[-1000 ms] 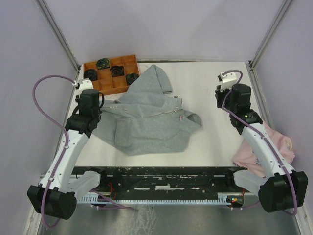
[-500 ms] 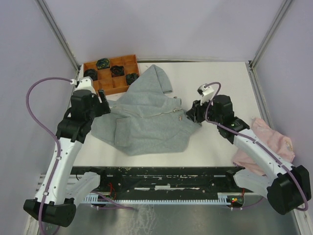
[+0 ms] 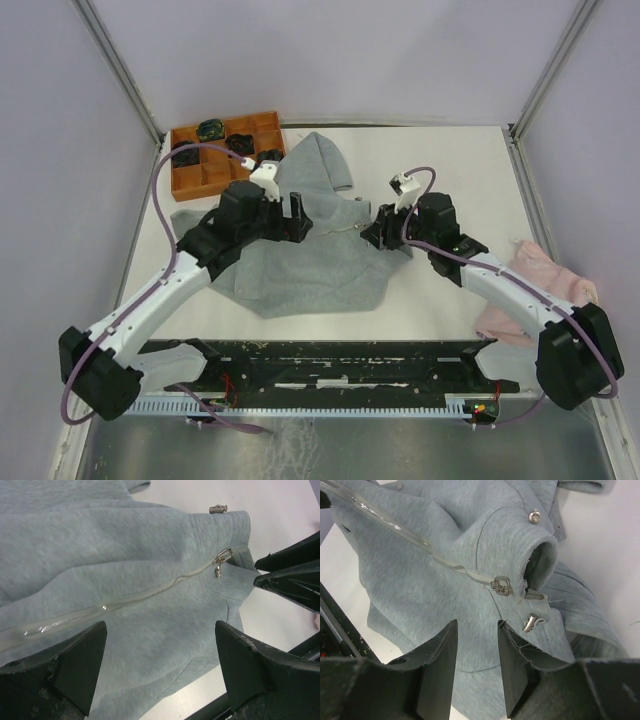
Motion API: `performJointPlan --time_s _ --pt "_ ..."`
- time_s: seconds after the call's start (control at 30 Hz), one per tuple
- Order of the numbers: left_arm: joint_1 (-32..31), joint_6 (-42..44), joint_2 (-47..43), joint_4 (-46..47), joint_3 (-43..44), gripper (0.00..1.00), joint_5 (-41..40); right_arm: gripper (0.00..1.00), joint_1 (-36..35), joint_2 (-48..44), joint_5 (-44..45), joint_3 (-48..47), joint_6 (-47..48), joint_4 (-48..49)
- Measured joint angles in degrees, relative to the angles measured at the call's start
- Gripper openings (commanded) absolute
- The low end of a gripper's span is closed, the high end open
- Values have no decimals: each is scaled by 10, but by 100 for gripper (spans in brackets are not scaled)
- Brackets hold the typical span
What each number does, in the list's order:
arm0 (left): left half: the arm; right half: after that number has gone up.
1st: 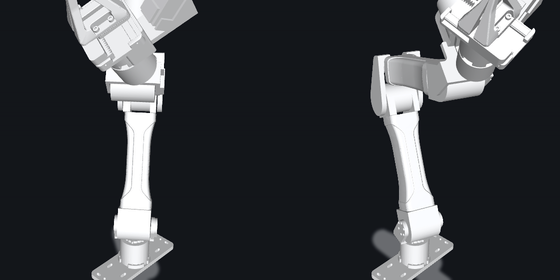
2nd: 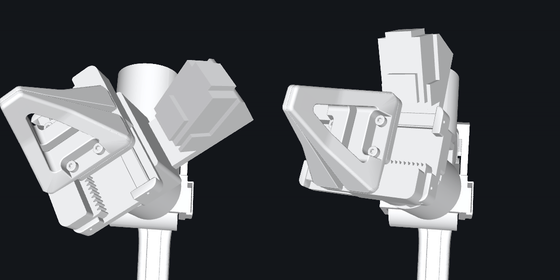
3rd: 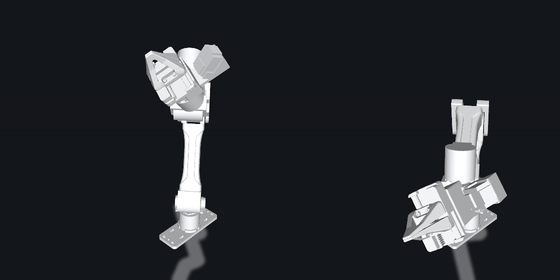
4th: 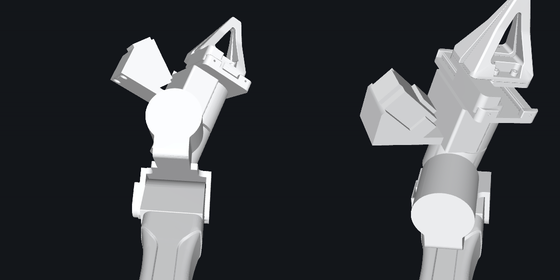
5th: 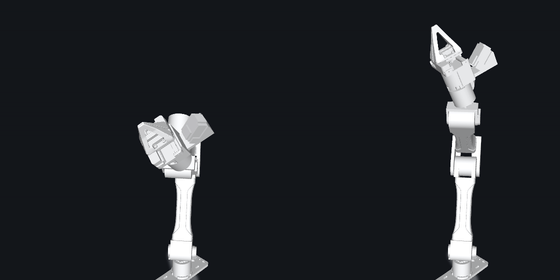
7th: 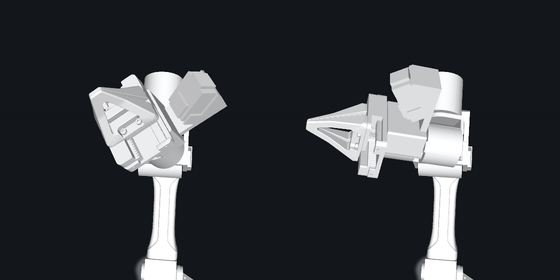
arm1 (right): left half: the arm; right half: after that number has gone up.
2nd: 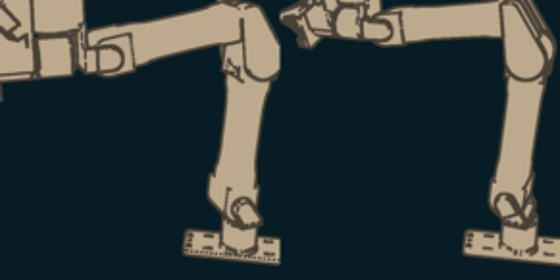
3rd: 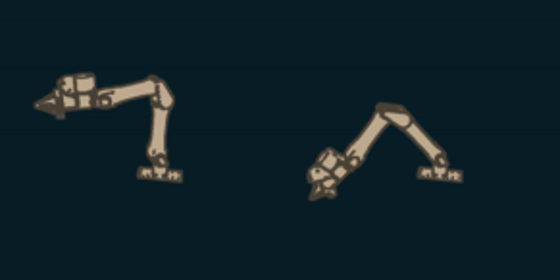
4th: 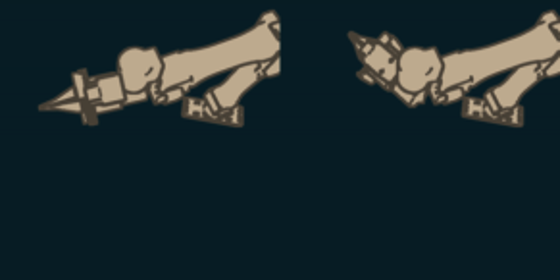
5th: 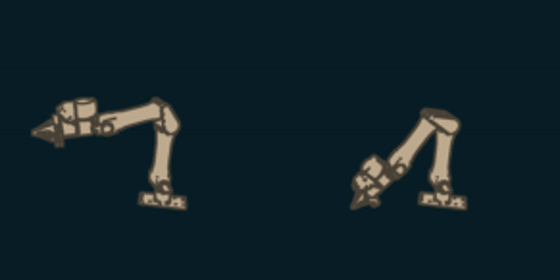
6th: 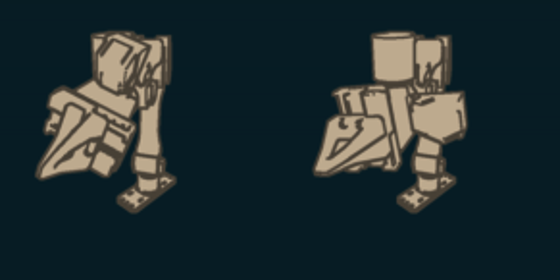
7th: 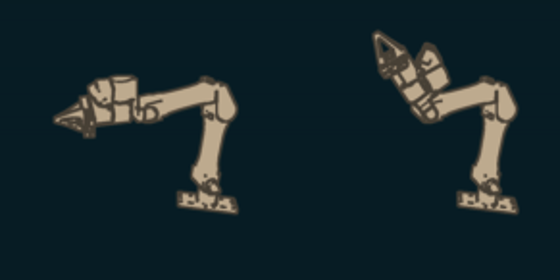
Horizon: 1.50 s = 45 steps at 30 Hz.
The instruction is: Zip up the jacket
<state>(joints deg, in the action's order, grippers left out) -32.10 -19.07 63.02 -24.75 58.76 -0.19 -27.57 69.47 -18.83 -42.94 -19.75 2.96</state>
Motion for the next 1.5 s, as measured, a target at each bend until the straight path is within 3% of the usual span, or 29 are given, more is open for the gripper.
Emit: performJointPlan --time_s 0.43,0.67,0.8,0.93,0.97,1.07,1.23,1.33,1.5 --pt "-35 51 182 250 -31 99 37 48 1 76 24 -17 -11 29" --pt "-35 100 258 304 -31 99 105 47 15 99 22 -39 -26 55" --pt "-35 122 292 320 -29 96 150 41 20 106 17 -39 -35 64" --pt "-34 138 316 325 -23 83 187 39 23 115 9 -40 -42 66" --pt "-34 141 322 325 -20 76 196 39 24 116 7 -40 -44 66" --pt "-33 148 336 326 -12 43 215 42 26 117 5 -40 -45 64" --pt "-33 156 343 325 -10 13 237 45 30 99 6 -40 -31 36" --pt "-33 157 343 325 -10 3 249 46 30 61 6 -40 -14 3" --pt "-33 156 343 325 -10 3 262 44 30 -11 -8 -40 7 -18"
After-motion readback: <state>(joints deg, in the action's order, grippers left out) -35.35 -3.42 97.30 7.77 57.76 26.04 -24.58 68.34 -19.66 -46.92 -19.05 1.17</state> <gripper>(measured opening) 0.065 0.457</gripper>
